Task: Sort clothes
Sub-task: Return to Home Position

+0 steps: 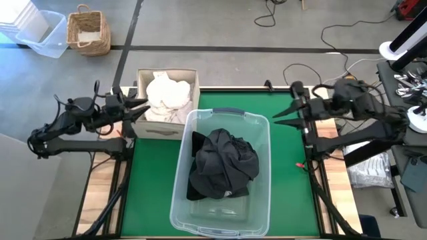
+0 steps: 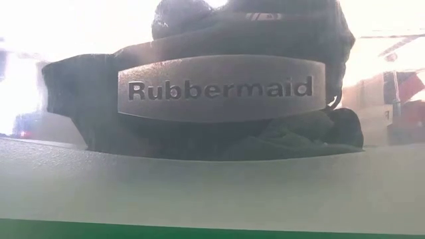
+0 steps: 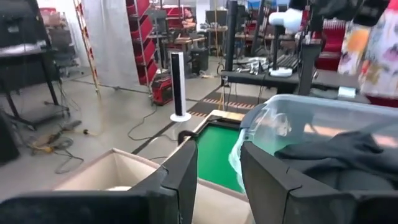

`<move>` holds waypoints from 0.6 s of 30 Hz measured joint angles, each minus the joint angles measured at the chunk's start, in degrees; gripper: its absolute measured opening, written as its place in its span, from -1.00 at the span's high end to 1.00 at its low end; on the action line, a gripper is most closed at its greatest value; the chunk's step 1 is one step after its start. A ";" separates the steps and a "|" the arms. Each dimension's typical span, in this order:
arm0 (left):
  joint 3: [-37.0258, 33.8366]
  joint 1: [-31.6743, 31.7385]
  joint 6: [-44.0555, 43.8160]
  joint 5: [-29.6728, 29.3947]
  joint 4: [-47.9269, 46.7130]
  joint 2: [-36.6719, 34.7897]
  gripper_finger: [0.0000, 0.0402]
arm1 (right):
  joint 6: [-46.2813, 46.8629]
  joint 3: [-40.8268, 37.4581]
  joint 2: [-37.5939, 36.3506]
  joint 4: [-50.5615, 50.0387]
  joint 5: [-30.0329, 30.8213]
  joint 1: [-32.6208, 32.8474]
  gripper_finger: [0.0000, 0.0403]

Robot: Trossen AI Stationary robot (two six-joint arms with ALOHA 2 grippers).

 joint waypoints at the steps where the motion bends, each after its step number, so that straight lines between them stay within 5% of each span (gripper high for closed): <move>1: -1.06 0.00 -1.52 0.01 0.59 -0.74 0.48 | 0.00 -1.24 -1.60 0.05 0.00 0.00 0.70; 11: -16.44 -0.02 -5.06 7.51 24.32 -7.46 0.49 | -0.46 -12.88 -14.26 1.54 -0.03 0.00 0.70; 18: -16.87 0.00 -3.23 4.14 25.95 -8.67 0.49 | 1.42 -19.58 -23.74 3.31 -0.09 0.00 0.70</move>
